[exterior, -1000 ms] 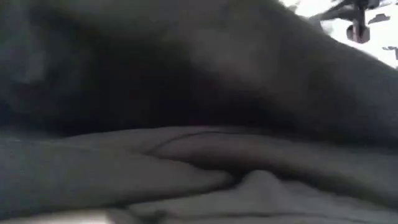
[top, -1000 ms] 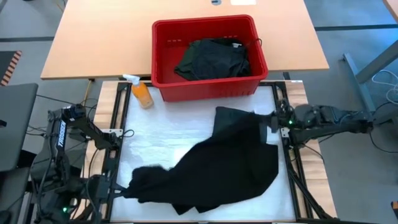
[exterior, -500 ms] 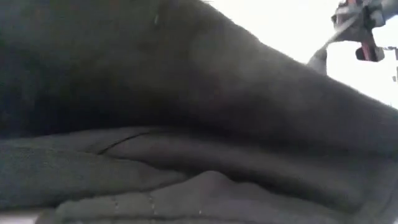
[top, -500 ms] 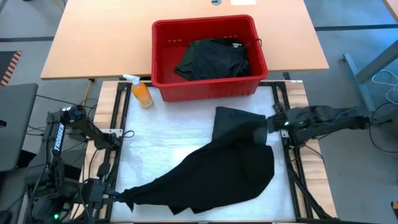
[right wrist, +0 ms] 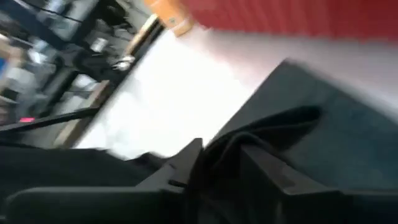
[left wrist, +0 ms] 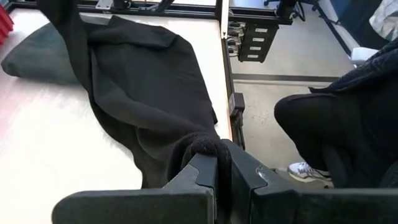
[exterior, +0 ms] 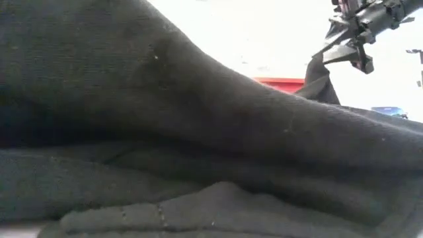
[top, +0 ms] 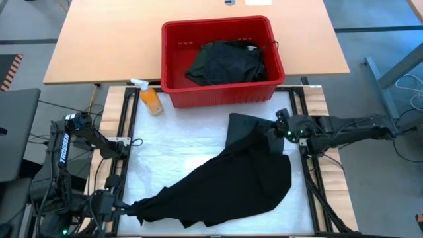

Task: Fold Laundry from Bin
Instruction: Fold the black shirt

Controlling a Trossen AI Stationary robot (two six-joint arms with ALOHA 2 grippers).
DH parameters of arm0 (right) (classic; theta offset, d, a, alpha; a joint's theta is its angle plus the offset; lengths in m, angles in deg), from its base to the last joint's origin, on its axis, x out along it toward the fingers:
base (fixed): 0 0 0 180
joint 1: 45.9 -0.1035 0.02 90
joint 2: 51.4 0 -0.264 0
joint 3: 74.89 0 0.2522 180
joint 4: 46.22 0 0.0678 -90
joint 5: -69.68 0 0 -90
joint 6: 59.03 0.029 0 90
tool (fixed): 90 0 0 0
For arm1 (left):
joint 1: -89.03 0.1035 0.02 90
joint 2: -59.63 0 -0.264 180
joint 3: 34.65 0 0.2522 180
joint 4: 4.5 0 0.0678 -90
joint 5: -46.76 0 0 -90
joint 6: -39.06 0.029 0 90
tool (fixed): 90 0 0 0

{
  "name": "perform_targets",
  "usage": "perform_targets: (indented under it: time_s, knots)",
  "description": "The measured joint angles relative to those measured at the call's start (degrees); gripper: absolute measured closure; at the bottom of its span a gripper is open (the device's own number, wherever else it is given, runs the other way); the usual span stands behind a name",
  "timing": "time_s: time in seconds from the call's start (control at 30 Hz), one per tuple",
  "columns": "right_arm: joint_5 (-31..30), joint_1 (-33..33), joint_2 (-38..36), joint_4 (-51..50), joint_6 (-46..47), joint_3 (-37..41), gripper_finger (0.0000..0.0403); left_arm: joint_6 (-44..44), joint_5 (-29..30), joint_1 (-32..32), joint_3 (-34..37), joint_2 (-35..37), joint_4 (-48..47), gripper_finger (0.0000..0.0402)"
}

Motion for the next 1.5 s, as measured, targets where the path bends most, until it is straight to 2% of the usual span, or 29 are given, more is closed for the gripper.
perform_targets:
  time_s: [0.2,0.3,0.47,0.63,0.8,0.87,1.03,1.13,1.33,1.5]
  knots:
    - [1.9,4.4,-0.6,-15.9,-14.6,-7.5,0.0175,-1.3,-0.4,0.0,0.0,0.0,0.0,0.0401]
    - [1.5,5.5,-0.6,-22.5,-15.3,-8.7,0.0148,-1.3,-0.7,0.0,0.0,0.0,0.0,0.0401]
    - [1.7,7.5,0.4,-26.5,-12.5,-6.5,0.0141,-0.7,-0.7,0.0,0.0,0.0,0.0,0.0402]
    - [4.0,10.8,0.8,-19.7,-13.1,-2.3,0.0141,-0.9,-0.6,0.0,0.0,0.0,-0.5,0.0401]
    - [7.5,18.2,3.3,-9.1,-14.0,1.1,0.014,-1.1,-0.6,0.0,0.0,0.0,-0.5,0.0401]
    - [8.4,21.5,6.1,-7.3,-15.1,1.2,0.014,-1.2,-0.6,0.0,0.0,0.0,-0.4,0.0401]
    - [17.2,28.1,15.0,0.8,-18.1,1.2,0.014,-1.0,-0.3,0.0,0.0,0.0,-0.5,0.0401]
    - [17.7,30.6,20.3,0.9,-19.7,1.2,0.014,-0.8,0.0,0.0,0.0,0.0,-0.5,0.0401]
    - [19.1,32.7,27.2,3.4,-21.4,1.2,0.014,-1.0,-0.7,0.0,0.0,-0.2,-0.7,0.0401]
    - [20.2,32.7,28.4,5.8,-21.8,1.2,0.014,-0.8,-0.8,0.0,0.0,-0.2,-1.5,0.0401]
